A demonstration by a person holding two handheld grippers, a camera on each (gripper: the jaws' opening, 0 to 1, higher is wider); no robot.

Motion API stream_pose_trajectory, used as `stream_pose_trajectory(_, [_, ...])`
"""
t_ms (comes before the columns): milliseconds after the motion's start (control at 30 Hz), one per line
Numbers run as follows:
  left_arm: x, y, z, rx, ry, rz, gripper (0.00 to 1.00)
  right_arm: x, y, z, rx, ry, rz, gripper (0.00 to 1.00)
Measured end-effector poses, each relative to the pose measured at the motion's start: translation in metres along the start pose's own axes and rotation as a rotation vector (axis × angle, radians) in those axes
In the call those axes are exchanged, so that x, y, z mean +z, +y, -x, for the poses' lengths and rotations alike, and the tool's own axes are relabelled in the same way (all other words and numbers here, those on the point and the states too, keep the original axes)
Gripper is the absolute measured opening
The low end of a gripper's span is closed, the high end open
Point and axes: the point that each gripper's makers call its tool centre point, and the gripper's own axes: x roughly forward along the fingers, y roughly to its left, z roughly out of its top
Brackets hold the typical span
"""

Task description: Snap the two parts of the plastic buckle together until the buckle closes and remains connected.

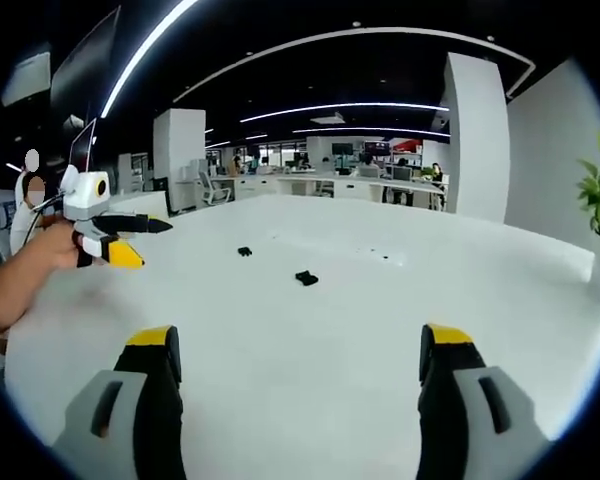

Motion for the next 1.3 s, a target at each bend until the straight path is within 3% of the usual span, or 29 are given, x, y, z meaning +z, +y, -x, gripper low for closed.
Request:
stream_pose_trajectory(300, [0.009,0.014,-0.017,-0.033,-0.017,0.022,0.99,-0.005,-0.003,-0.006,-0.003,0.020,0.012,1.00])
stream_pose_trajectory(733, [0.009,0.039,-0.035,-0.042,0.007,0.047,0.99,-0.003,-0.006,-0.017,0.000,0.028,0.029,1.00])
stream_pose_trajectory(1133, [-0.005,0.036,-0.041,-0.041,0.032,0.028,0.99,0.000,-0.014,-0.026,-0.002,0.036,0.038,1.00])
stream_pose_trajectory(1300, [0.000,0.044,-0.045,-0.027,0.033,0.023,0.99,0.003,-0.014,-0.033,0.003,0.044,0.050,1.00])
